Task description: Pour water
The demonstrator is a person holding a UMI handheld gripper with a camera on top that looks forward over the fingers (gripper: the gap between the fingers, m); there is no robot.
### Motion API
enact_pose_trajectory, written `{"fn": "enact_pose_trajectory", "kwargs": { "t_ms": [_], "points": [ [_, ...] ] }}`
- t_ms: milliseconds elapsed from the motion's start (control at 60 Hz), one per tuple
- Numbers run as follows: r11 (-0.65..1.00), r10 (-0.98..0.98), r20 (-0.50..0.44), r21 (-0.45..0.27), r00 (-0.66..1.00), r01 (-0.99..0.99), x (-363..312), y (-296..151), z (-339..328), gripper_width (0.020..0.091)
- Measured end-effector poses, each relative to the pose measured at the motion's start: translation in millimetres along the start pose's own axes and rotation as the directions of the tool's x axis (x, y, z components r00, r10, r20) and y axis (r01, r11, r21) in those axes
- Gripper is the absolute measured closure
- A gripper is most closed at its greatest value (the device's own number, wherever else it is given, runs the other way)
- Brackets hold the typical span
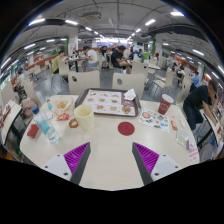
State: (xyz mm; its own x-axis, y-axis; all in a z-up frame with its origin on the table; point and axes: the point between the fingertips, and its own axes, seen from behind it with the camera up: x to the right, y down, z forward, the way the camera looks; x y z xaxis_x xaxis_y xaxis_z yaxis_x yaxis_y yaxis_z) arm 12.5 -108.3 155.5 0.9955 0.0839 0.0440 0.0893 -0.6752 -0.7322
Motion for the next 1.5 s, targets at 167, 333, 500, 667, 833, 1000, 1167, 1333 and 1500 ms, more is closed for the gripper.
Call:
{"fn": "enact_pose_trajectory", "kwargs": {
  "t_ms": [167, 333, 500, 667, 833, 1000, 1167, 1333, 1500],
  "points": [
    [1.0, 0.013, -0.051, -0.016, 0.999, -0.014, -4, 9, 0, 0.0255],
    [0.999, 0.018, -0.066, -0.026, 0.998, -0.02, -37, 26, -2, 0.0252],
    [0.999, 0.015, -0.02, -0.03, 1.0, -0.015, -105, 53, -6, 0.0257],
    [0.999, 0.042, 0.077, 0.015, 0.996, -0.043, -198, 61, -1, 0.0258],
    [0.991, 0.057, 0.123, 0.117, 0.991, -0.071, -266, 27, 33, 0.0254],
    [0.969, 0.074, 0.093, 0.227, 0.993, -0.094, -294, -18, 84, 0.0257],
    [0.957, 0.083, 0.06, 0.275, 0.995, -0.097, -305, -33, 130, 0.032],
    [0.944, 0.087, 0.006, 0.318, 0.996, -0.084, -298, -40, 144, 0.0555],
    [0.942, 0.065, -0.002, 0.331, 0.998, -0.061, -298, -41, 144, 0.0681]
  ]
}}
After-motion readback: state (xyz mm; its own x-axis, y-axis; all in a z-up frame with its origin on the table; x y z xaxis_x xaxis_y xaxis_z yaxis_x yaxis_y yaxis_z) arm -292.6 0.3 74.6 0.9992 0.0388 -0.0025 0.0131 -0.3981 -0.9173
